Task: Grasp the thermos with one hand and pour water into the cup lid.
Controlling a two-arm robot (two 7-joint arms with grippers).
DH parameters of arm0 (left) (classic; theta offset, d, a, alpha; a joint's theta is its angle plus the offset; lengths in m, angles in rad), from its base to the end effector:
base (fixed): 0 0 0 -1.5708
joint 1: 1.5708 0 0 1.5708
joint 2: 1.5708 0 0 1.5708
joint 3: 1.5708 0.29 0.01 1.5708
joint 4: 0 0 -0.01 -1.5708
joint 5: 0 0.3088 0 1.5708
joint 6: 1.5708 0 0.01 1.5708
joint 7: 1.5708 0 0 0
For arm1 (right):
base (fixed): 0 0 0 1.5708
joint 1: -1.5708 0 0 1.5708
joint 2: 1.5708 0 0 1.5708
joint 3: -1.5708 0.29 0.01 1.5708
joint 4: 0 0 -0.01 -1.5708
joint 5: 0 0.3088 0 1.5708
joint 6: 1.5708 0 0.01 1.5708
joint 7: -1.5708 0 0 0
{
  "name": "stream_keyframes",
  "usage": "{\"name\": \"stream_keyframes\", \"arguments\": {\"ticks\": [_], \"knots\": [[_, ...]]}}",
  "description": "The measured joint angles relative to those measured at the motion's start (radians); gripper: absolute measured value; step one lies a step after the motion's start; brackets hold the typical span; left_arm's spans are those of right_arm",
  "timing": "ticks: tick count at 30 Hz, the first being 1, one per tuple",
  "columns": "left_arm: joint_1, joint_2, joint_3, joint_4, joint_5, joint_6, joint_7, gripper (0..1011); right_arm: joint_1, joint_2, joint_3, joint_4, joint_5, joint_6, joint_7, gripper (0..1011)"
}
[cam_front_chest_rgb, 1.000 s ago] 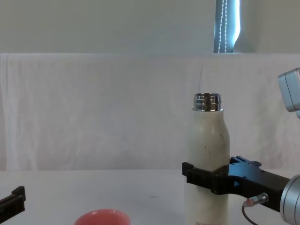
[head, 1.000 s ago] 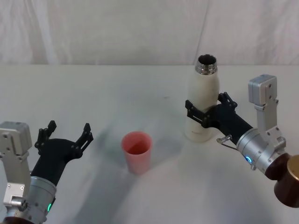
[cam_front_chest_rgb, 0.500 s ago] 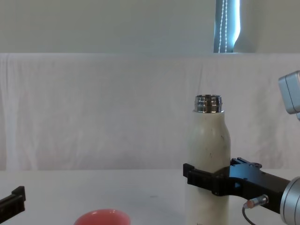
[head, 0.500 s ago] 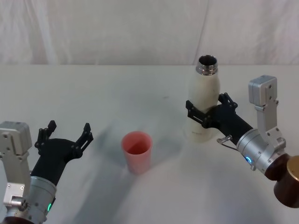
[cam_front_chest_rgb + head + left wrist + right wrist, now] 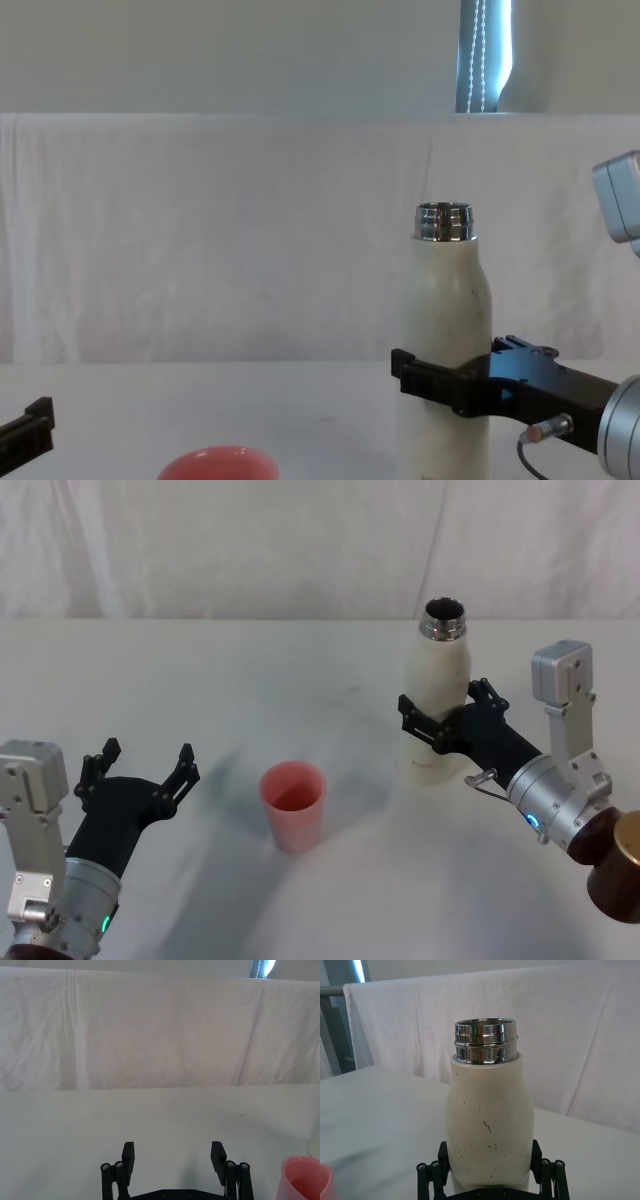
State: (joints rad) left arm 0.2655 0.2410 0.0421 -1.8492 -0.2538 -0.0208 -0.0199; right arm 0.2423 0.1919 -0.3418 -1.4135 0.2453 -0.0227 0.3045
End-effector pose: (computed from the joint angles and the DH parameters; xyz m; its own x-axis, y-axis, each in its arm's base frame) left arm 0.2529 0.0376 -0.2853 0.1245 0.9917 -0.0326 -0.9921 0.1240 -0.0176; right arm 0.3830 0.0397 -0.2801 0.5676 -0.8230 0.0225 0.8224 0.5681 0.0300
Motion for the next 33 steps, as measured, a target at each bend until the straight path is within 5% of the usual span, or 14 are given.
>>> {"name": "stream_keyframes", "arguments": {"ticks": [33], "knots": [[0.000,0.000,0.000,0.000,0.000,0.000,0.000,1001,-0.013,0.001,0.003,-0.014,0.005,0.011,-0.005,1002]]}}
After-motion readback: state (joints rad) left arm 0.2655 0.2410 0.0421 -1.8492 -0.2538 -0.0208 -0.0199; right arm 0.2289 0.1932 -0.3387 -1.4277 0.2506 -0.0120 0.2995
